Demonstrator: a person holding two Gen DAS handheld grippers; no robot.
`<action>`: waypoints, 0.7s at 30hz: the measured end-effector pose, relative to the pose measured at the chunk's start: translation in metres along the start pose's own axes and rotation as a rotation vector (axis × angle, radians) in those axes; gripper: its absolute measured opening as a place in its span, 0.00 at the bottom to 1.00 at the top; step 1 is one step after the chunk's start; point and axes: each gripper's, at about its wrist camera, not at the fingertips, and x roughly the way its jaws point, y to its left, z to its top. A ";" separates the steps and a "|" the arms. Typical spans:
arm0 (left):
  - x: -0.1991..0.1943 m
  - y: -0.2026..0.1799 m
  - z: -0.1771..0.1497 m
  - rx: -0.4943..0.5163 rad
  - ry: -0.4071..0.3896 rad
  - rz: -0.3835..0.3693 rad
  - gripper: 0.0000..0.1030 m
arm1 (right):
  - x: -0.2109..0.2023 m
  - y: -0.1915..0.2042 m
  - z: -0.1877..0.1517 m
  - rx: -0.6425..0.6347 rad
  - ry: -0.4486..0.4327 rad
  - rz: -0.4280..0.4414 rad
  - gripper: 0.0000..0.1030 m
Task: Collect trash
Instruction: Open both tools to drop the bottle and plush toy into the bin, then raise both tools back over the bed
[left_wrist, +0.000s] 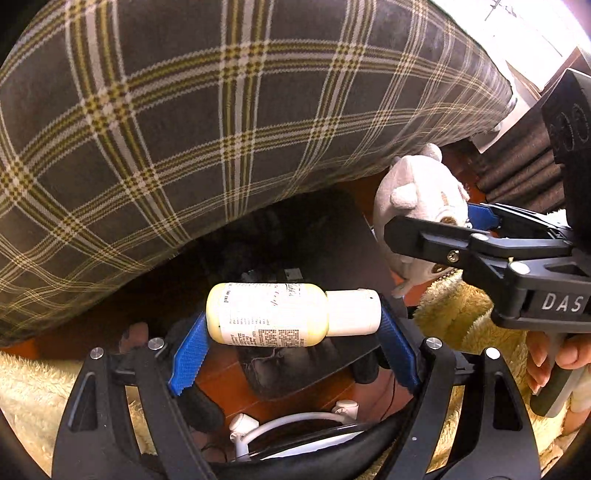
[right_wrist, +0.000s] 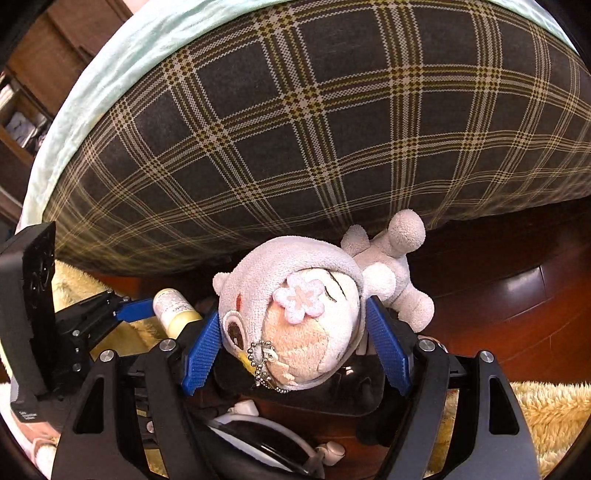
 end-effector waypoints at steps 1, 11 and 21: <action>0.001 0.000 0.000 -0.002 0.004 0.001 0.76 | 0.000 0.000 -0.001 0.004 -0.001 -0.001 0.75; 0.000 0.003 0.001 -0.021 0.000 -0.001 0.86 | -0.003 0.004 0.008 0.019 -0.037 0.010 0.85; -0.020 0.007 0.003 -0.019 -0.032 0.030 0.91 | -0.019 -0.016 0.014 0.063 -0.072 0.002 0.85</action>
